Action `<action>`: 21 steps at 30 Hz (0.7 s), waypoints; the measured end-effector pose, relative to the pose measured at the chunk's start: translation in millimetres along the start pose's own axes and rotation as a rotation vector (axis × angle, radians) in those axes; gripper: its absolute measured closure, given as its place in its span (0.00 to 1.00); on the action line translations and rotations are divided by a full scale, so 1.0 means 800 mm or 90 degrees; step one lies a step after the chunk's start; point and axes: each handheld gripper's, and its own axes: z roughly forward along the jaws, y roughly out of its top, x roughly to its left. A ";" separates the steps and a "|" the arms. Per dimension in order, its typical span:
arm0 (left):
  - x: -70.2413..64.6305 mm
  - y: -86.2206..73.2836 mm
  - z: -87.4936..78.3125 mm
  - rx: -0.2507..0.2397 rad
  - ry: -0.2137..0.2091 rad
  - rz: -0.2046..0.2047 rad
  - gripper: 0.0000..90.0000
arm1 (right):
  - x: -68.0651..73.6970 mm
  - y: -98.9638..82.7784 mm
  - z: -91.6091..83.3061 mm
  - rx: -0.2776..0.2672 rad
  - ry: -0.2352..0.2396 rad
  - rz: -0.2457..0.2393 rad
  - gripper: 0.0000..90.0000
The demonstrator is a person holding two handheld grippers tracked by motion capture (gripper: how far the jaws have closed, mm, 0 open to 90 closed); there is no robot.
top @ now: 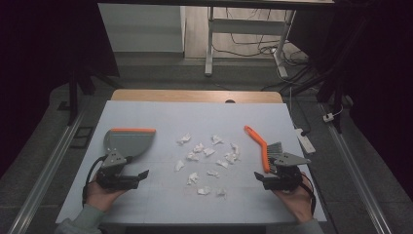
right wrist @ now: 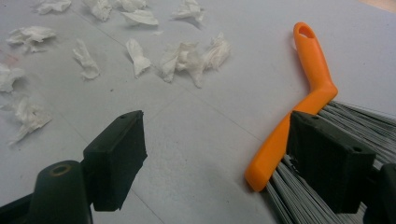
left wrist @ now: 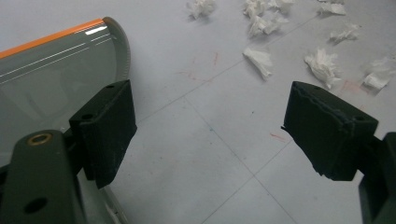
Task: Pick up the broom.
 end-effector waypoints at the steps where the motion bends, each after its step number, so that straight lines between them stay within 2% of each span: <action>1: -0.001 0.001 0.000 0.000 0.002 0.003 0.20 | 0.000 0.001 0.000 0.000 0.000 0.000 0.22; 9: -0.002 0.000 -0.001 -0.003 0.003 0.000 0.20 | 0.002 0.001 0.003 0.011 0.009 0.005 0.23; 12: -0.004 -0.001 -0.001 -0.004 0.004 0.012 0.20 | 0.004 0.003 0.002 0.017 0.000 -0.010 0.24; 14: -0.005 -0.001 0.000 0.000 0.003 0.016 0.20 | 0.004 0.006 0.001 0.023 -0.005 -0.005 0.24; 18: -0.005 -0.002 0.002 0.001 -0.005 0.012 0.20 | 0.006 0.010 0.000 0.027 -0.011 0.001 0.24; 21: -0.003 -0.003 0.003 -0.001 -0.007 0.006 0.20 | 0.004 0.020 -0.001 0.037 -0.022 -0.005 0.25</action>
